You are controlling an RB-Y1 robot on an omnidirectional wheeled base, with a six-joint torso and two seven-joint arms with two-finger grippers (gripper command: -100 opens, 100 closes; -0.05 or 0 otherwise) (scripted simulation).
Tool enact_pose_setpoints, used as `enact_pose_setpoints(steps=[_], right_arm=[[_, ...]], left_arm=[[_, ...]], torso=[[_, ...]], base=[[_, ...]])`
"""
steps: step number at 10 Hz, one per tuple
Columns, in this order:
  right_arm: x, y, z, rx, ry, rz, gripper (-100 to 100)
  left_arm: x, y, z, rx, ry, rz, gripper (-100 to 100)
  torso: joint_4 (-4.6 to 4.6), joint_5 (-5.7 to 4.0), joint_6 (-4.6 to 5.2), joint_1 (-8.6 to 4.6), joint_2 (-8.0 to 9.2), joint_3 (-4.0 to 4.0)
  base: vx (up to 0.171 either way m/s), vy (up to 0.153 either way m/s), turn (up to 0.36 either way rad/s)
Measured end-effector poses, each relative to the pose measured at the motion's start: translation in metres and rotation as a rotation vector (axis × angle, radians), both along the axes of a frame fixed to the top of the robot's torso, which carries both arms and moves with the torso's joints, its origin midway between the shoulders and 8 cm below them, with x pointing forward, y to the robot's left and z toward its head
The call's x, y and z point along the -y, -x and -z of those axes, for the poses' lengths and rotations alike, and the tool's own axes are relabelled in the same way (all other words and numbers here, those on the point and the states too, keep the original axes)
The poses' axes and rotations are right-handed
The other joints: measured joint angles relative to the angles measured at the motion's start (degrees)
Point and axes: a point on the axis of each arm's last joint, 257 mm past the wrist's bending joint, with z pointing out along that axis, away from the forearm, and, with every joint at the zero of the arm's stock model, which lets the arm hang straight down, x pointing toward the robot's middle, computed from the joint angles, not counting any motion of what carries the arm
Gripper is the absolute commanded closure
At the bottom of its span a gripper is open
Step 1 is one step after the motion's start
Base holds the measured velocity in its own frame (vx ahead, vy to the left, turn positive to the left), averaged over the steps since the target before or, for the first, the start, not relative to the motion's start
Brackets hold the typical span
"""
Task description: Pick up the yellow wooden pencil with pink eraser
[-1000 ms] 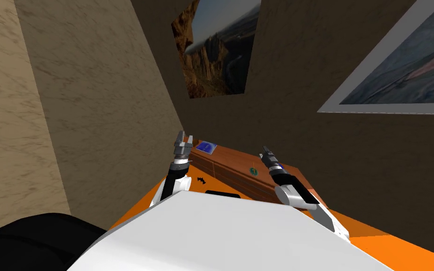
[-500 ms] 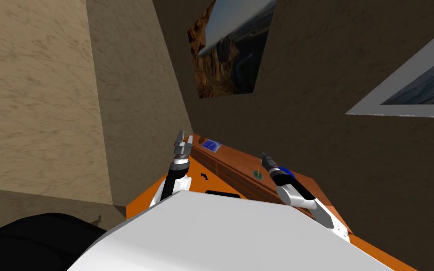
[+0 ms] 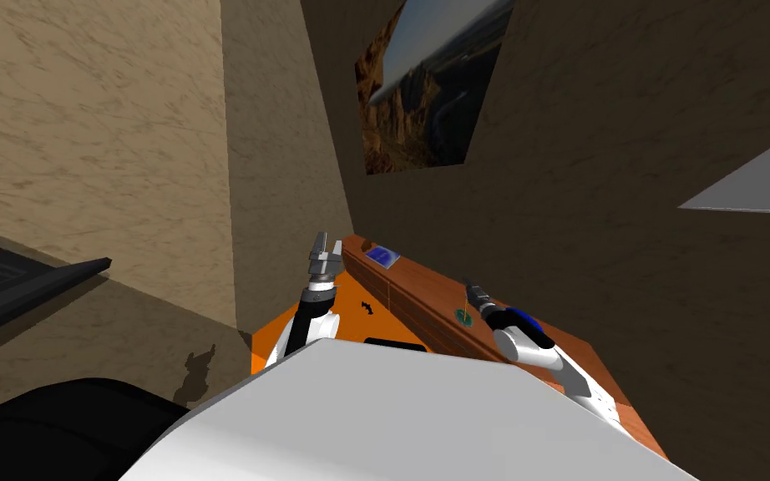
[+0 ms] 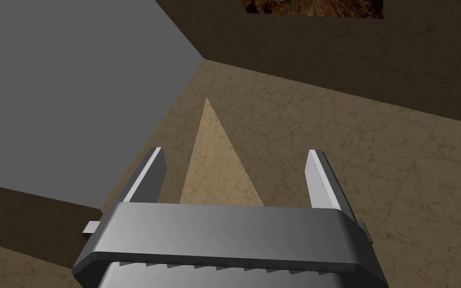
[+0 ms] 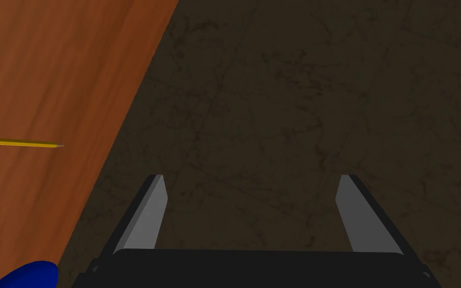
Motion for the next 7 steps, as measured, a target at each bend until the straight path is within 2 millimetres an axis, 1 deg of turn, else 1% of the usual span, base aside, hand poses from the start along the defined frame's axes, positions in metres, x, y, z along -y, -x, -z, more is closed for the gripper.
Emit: enact_pose_setpoints(steps=[1, 2, 3, 4, 5, 6, 7], right_arm=[[0.009, 0.001, 0.011, -0.042, 0.01, 0.002, -100], [0.015, 0.003, 0.022, -0.082, 0.016, 0.007, -100], [0.02, 0.008, 0.04, -0.133, 0.023, 0.008, -100], [0.026, 0.016, 0.052, -0.171, 0.03, 0.012, -100], [0.032, 0.02, 0.063, -0.214, 0.036, 0.012, -100], [0.039, 0.025, 0.072, -0.25, 0.041, 0.016, -100], [0.043, 0.029, 0.079, -0.271, 0.042, 0.02, -100]], left_arm=[[0.0, 0.0, 0.0, 0.0, 0.0, 0.0, 0], [0.0, 0.0, 0.0, 0.0, 0.0, 0.0, 0], [0.0, 0.0, 0.0, 0.0, 0.0, 0.0, 0], [0.0, 0.0, 0.0, 0.0, 0.0, 0.0, 0], [0.0, 0.0, 0.0, 0.0, 0.0, 0.0, 0], [0.0, 0.0, 0.0, 0.0, 0.0, 0.0, 0], [0.0, 0.0, 0.0, 0.0, 0.0, 0.0, 0]], torso=[[0.0, 0.0, -0.07, -0.04, -0.02, -0.01], [0.0, -0.01, 0.0, -0.04, -0.02, -0.01], [0.0, -0.01, -0.05, -0.02, 0.0, 0.0], [0.0, 0.0, 0.02, -0.02, -0.02, -0.01], [0.0, -0.01, -0.06, -0.06, -0.04, -0.02], [-0.01, -0.01, 0.02, -0.05, -0.07, -0.03], [-0.02, 0.01, 0.04, 0.07, -0.11, -0.06]], base=[[-0.039, -0.073, 0.189], [-0.05, -0.066, 0.312], [-0.038, -0.065, 0.187], [-0.04, -0.074, 0.358], [-0.031, -0.073, 0.185], [-0.014, -0.032, -0.029], [-0.033, -0.04, 0.327]])
